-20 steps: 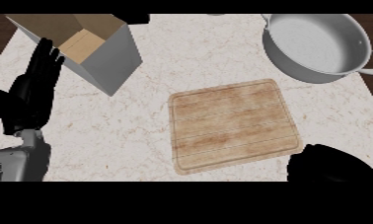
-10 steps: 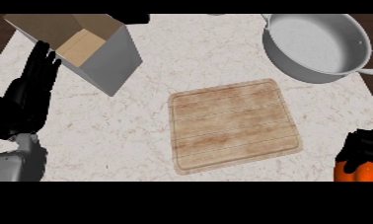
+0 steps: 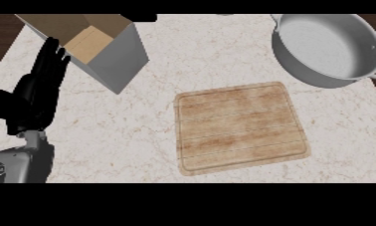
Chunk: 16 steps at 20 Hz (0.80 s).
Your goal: Pick the squash from the cutting board and place it in the pot
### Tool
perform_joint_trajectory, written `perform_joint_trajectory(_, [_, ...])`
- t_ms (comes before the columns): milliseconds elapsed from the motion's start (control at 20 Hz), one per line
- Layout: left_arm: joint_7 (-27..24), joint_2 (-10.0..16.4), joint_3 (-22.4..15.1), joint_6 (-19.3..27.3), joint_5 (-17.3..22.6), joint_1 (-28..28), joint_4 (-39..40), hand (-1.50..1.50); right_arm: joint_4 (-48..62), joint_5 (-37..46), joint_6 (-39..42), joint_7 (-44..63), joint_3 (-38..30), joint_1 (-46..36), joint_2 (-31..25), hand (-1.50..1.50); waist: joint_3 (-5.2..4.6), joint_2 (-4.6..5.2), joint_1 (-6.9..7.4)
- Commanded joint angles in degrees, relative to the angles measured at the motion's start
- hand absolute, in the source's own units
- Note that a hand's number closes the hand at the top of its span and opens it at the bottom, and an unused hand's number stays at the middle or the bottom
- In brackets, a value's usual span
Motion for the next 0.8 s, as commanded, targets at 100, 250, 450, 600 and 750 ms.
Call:
perform_joint_trajectory(100, [-0.3, -1.8, -1.4, 0.2, -0.6, 1.6, -1.3, 0.0, 16.4, 0.9, 0.0, 1.3, 1.7, -12.7, -0.1, 1.5, 0.05, 0.17, 0.91])
perform_joint_trajectory(250, [1.9, -1.7, -1.4, 1.3, -1.4, -2.7, 0.1, 0.0, 25.1, 2.8, 1.0, -1.5, 1.8, -18.5, -2.0, 1.5, 0.06, 0.18, 0.61])
perform_joint_trajectory(450, [0.7, -0.2, 0.1, -1.3, 0.4, 0.2, -0.9, 0.0, 36.4, 7.6, -2.1, -3.1, 4.3, -26.3, -1.4, 1.5, 0.08, 0.33, 1.57])
perform_joint_trajectory(600, [0.0, -1.1, -0.5, -0.3, -0.8, -1.4, 1.2, 0.0, 46.2, 7.0, -1.8, -7.8, 4.0, -30.9, 0.1, 1.5, 0.09, 0.41, 1.47])
perform_joint_trajectory(750, [-0.2, -2.2, -1.8, 0.4, -1.5, -2.3, 1.2, 0.0, 41.0, 20.0, -18.3, -10.8, 5.9, -28.8, -1.8, 1.5, 0.18, 0.95, 2.5])
